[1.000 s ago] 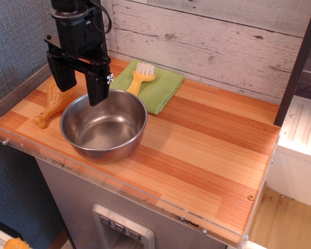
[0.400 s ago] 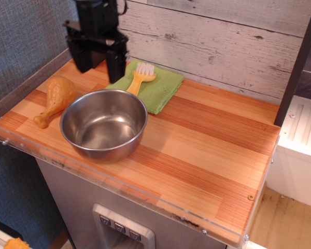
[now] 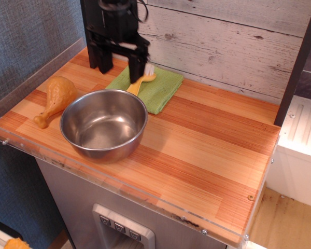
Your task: Move the yellow brush to the side of the silver pot opposite the chicken leg.
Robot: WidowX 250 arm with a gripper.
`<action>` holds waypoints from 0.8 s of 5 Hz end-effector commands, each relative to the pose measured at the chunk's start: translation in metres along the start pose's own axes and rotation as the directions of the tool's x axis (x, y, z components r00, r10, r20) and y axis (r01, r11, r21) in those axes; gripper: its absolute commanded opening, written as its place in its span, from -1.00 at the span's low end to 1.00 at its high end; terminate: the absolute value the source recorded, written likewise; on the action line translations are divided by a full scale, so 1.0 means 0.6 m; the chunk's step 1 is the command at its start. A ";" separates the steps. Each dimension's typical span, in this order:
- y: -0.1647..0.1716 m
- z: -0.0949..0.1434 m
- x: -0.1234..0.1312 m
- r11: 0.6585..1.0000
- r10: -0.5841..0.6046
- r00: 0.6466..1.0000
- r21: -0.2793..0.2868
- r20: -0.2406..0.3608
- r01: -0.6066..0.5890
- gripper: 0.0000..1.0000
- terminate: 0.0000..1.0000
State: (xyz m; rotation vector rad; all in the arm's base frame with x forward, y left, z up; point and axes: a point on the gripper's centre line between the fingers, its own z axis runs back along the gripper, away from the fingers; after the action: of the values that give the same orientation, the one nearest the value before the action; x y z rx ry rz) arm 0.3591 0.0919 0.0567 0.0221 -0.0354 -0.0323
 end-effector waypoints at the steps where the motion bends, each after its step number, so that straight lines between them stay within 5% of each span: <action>1: 0.001 -0.008 0.035 0.999 0.023 0.999 0.048 0.044 -0.025 1.00 -1.00; 4: 0.006 -0.023 0.052 0.998 0.031 0.999 0.049 0.045 -0.033 1.00 -1.00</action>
State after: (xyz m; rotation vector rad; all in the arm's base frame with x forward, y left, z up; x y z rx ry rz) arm 0.3829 0.0941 0.0247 0.0574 -0.0274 0.0096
